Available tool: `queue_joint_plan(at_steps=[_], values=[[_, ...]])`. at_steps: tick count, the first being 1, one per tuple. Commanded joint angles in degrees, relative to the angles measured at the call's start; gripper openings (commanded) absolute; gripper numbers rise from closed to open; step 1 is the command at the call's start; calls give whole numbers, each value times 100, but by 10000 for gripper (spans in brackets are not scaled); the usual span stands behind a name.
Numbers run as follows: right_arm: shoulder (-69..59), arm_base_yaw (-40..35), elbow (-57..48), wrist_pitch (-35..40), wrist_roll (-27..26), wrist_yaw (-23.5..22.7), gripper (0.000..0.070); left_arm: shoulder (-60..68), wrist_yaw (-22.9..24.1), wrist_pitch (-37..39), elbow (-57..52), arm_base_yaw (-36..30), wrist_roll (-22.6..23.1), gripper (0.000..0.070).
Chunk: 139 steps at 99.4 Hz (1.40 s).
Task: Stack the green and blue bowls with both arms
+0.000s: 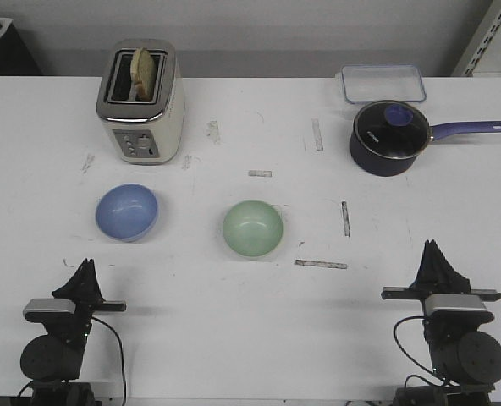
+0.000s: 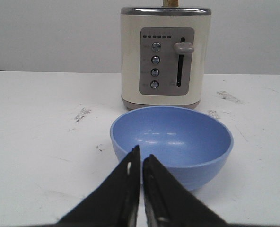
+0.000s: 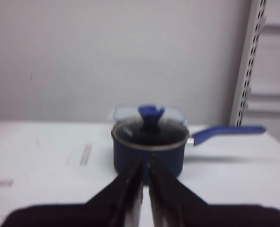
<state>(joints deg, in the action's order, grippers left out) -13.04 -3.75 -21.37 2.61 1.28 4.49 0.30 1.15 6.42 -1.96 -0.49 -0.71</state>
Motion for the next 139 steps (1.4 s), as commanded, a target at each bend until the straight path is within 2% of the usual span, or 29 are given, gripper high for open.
queue_joint_plan(at_steps=[1,44,56,63,69,98,119,128,139], values=[[83,-2,-37,-125,26,4,13,-11,-7,76,122,11,52,1],[186,-2,-37,-343,26,4,13,-11,4,175,122,11,81,1],[186,-2,-37,-343,26,4,13,-11,15,435,111,11,-269,1],[186,-2,-37,-343,26,4,13,-9,50,417,13,11,-243,1],[186,-2,-37,-343,26,4,13,35,59,291,-114,11,-114,1],[186,-2,-37,-343,26,4,13,730,61,-573,-1189,11,-125,1],[186,-2,-37,-343,26,4,13,1950,70,-1690,-2310,11,-188,1],[186,-2,-37,-343,26,4,13,2651,83,-1858,-2754,11,-199,1],[186,-2,-37,-343,26,4,13,3523,83,-1851,-3252,11,-632,1]])
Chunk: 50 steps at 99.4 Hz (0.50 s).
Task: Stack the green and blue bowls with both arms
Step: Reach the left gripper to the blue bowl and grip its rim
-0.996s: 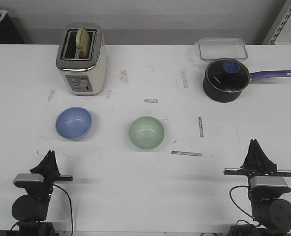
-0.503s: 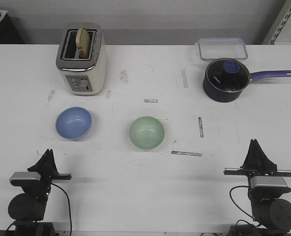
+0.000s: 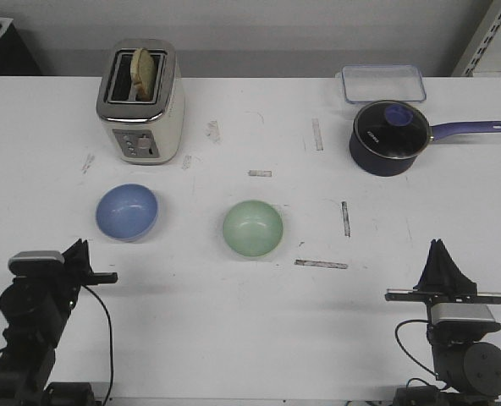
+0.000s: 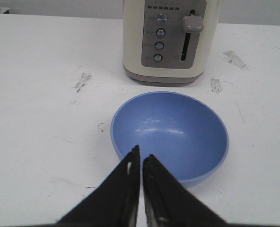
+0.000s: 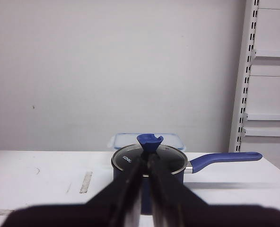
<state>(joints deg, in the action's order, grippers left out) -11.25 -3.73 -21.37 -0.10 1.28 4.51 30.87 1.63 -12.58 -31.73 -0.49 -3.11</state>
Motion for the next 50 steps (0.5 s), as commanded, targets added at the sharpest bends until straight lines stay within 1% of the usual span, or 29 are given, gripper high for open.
queue_joint_plan(at_steps=[1,9,12,19,29,34,40,50], values=[[7,-4,-37,-72,26,2,13,546,35,46,-326,11,-457,1],[7,-4,-37,-72,26,2,13,1154,33,-74,-750,11,-949,1],[7,-4,-37,-72,26,2,13,1370,33,-129,-911,11,-1056,1],[7,-4,-37,-72,26,2,13,1823,-9,-249,-1250,11,-1064,1],[7,-4,-37,-72,26,2,13,2406,-11,-730,-1770,11,-1082,1],[7,-4,-37,-72,26,2,13,2669,-11,-994,-2022,11,-1176,1],[7,-4,-37,-72,26,2,13,2964,-11,-1209,-2284,11,-1263,1],[7,-4,-37,-72,26,2,13,3436,-17,-1558,-2702,24,-1263,1]])
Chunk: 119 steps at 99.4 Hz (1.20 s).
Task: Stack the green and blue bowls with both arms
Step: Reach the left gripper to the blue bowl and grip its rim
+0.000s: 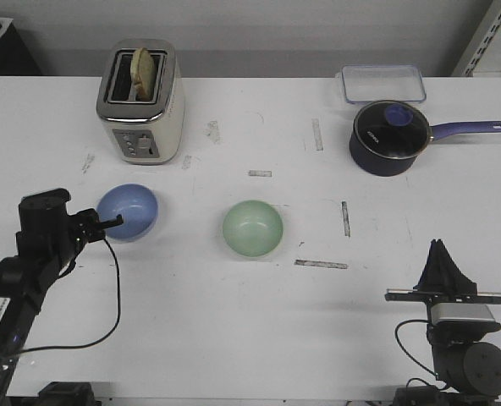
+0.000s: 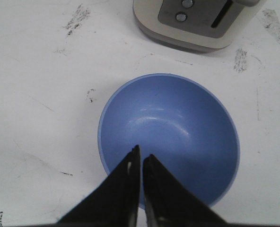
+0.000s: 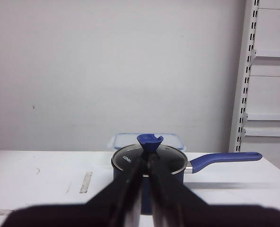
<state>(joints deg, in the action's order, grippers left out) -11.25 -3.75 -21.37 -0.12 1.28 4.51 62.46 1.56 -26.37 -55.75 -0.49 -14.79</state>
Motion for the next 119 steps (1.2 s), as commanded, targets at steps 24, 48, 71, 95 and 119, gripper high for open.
queue_joint_plan(at_steps=[24,48,71,95,119], values=[[7,-2,-37,-70,26,2,13,1456,-828,-1469,-1526,323,-120,64],[7,-2,-37,-70,26,2,13,2166,-1429,-1757,-2083,730,-76,469],[7,-2,-37,-70,26,2,13,2608,-1427,-1827,-2083,1086,258,502],[7,-2,-37,-70,26,2,13,3250,-1425,-1685,-2083,1095,428,485],[7,-2,-37,-70,26,2,13,3648,-1425,-1687,-2083,1016,538,199]])
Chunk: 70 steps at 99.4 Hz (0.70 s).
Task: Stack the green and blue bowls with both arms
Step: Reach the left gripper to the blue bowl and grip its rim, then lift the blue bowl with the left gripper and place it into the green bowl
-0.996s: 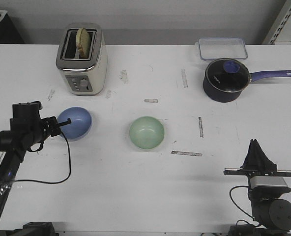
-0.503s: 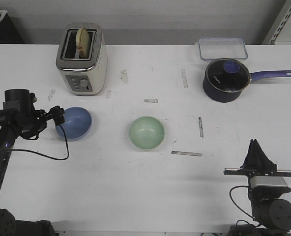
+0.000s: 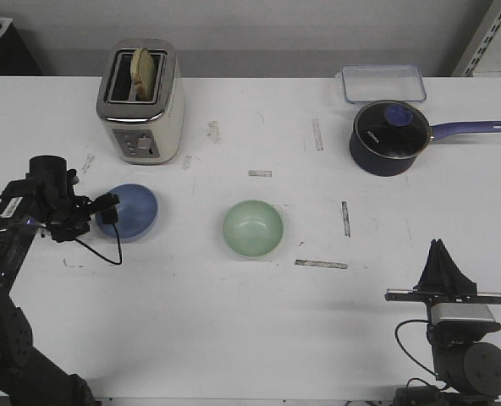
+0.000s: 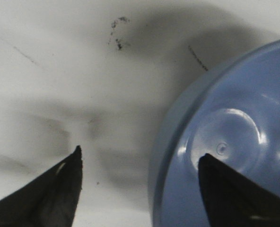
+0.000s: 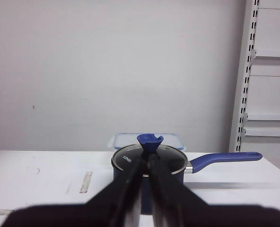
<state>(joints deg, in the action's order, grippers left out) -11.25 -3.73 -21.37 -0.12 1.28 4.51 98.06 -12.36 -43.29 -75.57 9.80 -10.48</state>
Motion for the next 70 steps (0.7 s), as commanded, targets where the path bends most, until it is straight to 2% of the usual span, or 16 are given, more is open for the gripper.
queue_joint_plan(at_steps=[1,7,10,27,43,55,70], values=[[7,-4,-37,-70,26,2,13,87,-33,9,-101,-13,111,170],[7,-4,-37,-70,26,2,13,87,-33,63,-101,-13,175,36],[7,-4,-37,-70,26,2,13,85,-35,98,-109,-13,199,0],[7,-4,-37,-70,26,2,13,85,-35,-70,-358,-107,214,0],[7,-4,-37,-70,26,2,13,85,-63,-474,-870,-492,229,0],[7,-4,-37,-70,26,2,13,85,-348,-511,-1222,-909,223,0],[7,-4,-37,-70,26,2,13,85,-1126,-363,-1440,-1576,195,0]])
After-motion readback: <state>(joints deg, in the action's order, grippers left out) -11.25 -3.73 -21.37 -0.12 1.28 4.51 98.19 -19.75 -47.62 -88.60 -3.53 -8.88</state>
